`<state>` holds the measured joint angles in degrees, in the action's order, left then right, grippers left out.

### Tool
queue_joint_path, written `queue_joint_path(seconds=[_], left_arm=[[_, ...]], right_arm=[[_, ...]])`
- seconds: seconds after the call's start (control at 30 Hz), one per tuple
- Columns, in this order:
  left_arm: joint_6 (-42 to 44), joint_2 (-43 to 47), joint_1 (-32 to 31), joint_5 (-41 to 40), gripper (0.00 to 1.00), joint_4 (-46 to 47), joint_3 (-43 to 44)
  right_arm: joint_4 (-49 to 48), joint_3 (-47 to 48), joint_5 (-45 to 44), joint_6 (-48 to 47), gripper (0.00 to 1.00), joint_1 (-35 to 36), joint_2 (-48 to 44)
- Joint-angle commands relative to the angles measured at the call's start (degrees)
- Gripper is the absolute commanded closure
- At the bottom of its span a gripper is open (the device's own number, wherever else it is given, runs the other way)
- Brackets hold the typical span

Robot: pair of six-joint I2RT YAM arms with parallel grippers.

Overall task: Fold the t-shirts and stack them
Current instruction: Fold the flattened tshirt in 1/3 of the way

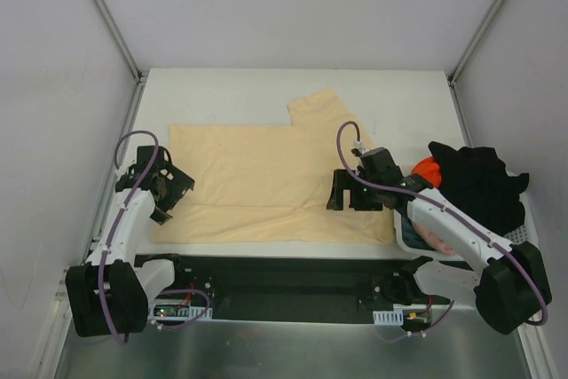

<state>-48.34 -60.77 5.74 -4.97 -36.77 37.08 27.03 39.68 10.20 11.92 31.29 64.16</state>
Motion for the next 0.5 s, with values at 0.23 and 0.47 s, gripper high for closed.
queue_joint_path(seconds=[0.23, 0.47], left_arm=[[0.2, 3.4, 0.5, -1.4, 0.01, -1.3, 6.7], [0.2, 2.6, 0.4, -2.7, 0.01, -1.2, 6.3]], right_arm=[[-4.6, 10.3, -5.6, 4.0, 0.29, 1.6, 14.8], [-4.5, 13.3, -6.5, 4.9, 0.48, 1.8, 23.3]])
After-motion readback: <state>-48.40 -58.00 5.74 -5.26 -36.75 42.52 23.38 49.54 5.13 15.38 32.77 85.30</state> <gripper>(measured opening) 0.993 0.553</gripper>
